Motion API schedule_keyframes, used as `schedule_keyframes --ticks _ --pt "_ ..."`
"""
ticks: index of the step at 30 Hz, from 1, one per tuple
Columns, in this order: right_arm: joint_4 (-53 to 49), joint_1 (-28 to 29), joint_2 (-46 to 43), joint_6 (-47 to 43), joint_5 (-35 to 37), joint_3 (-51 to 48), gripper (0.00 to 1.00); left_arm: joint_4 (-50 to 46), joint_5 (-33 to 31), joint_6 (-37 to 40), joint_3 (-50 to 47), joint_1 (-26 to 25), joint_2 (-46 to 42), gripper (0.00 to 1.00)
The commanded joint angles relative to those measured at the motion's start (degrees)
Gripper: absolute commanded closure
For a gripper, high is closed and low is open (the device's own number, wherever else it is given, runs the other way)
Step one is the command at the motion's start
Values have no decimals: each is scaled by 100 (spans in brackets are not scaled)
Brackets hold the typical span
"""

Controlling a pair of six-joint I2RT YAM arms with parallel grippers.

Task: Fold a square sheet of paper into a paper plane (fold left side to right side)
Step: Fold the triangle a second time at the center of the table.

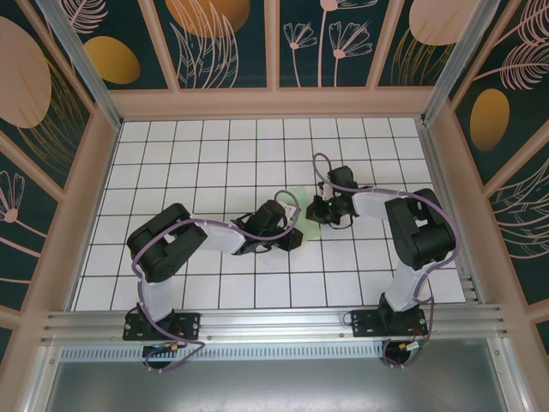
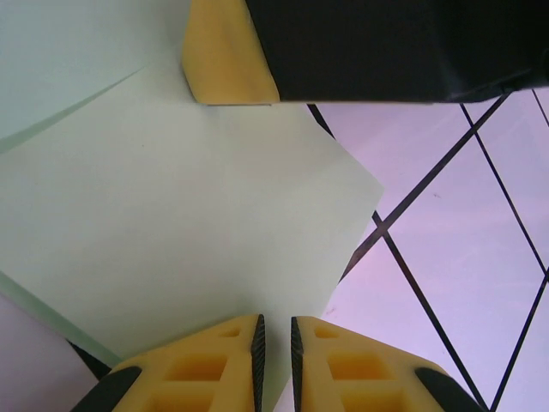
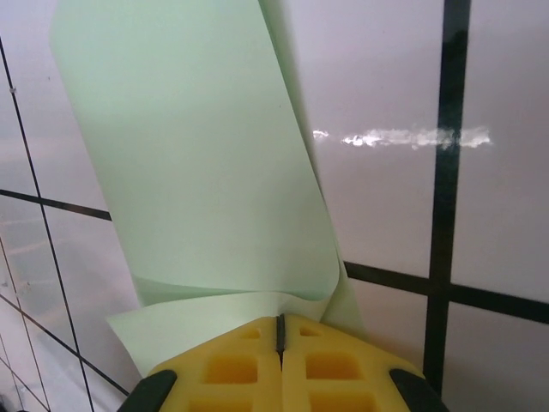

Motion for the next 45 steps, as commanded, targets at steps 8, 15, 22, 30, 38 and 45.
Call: schedule_keyframes --ticks 8,15,22,30,38,45 --pt "-172 -544 323 -358 634 596 92 -769 78 15 -269 -120 307 80" --pt "-299 -561 -182 -383 506 494 92 -711 86 10 -208 -121 283 80" --pt "-280 -317 -977 -228 38 -106 91 -764 60 23 -195 -117 184 80" --pt "76 172 -904 49 -311 -433 90 -856 5 72 -203 -121 143 80" --pt "121 194 -232 -52 -102 154 90 -868 16 93 -239 -117 142 80" --pt "-171 130 181 -202 401 465 90 -899 -8 111 -274 -118 159 80"
